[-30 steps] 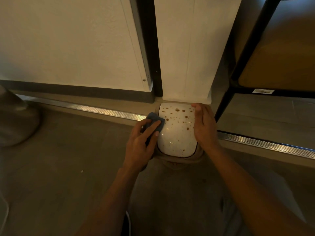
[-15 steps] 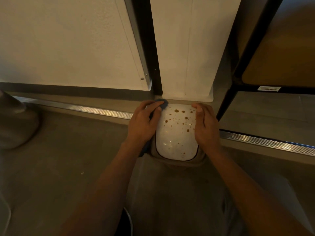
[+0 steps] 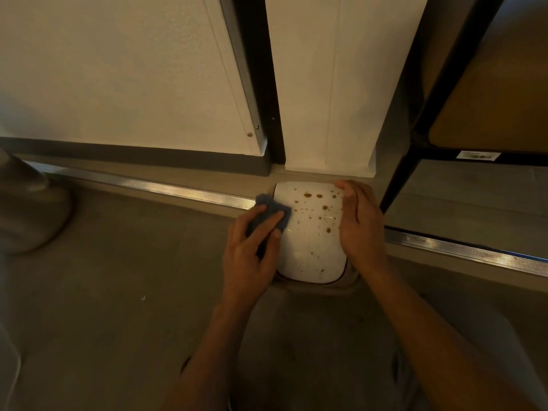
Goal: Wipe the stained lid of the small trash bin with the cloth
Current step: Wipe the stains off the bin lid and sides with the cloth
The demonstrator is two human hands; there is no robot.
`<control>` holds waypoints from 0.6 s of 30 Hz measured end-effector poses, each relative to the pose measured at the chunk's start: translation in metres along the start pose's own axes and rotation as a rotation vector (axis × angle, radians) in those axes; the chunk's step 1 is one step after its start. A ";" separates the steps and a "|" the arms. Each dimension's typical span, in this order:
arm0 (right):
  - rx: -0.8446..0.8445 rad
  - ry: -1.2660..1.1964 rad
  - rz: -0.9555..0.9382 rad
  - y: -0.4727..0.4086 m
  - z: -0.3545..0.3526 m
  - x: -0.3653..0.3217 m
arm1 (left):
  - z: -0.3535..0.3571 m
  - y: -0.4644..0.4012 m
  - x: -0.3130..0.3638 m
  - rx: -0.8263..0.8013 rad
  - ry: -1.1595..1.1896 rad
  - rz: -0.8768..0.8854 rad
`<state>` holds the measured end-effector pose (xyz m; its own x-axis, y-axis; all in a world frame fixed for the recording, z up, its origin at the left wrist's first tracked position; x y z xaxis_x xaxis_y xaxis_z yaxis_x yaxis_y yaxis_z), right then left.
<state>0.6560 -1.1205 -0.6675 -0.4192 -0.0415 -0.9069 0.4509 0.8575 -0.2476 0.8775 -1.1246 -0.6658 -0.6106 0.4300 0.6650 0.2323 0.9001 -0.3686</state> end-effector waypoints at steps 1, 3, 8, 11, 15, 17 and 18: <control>-0.005 -0.001 0.003 0.000 0.000 0.000 | 0.000 0.005 -0.001 0.003 -0.001 0.006; -0.014 -0.006 0.011 0.000 0.001 0.000 | -0.001 -0.002 -0.001 -0.012 -0.001 -0.007; -0.011 0.002 0.008 -0.001 0.001 -0.002 | 0.005 -0.075 0.000 -0.113 -0.009 -0.193; 0.005 -0.020 0.024 -0.001 0.000 -0.002 | 0.014 -0.099 0.004 -0.221 -0.030 -0.214; 0.011 0.001 0.014 0.000 0.001 -0.002 | 0.013 -0.067 0.006 -0.102 -0.088 -0.131; 0.009 0.001 0.015 0.000 0.000 -0.001 | 0.010 -0.031 0.006 -0.018 -0.106 -0.086; 0.005 0.001 0.017 0.000 0.001 -0.001 | 0.009 -0.014 0.004 0.001 -0.117 -0.076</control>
<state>0.6571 -1.1205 -0.6666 -0.4120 -0.0266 -0.9108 0.4619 0.8555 -0.2339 0.8647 -1.1356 -0.6641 -0.7106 0.3492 0.6108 0.1814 0.9297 -0.3205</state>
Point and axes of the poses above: each hand's wrist, its own y-axis away from the middle knuckle, its own z-axis out of the palm, x = y × z, the point moved 3 cm from there along -y, towards the middle knuckle, and after that the axes turned 2 degrees about -y, right-handed, at the moved point
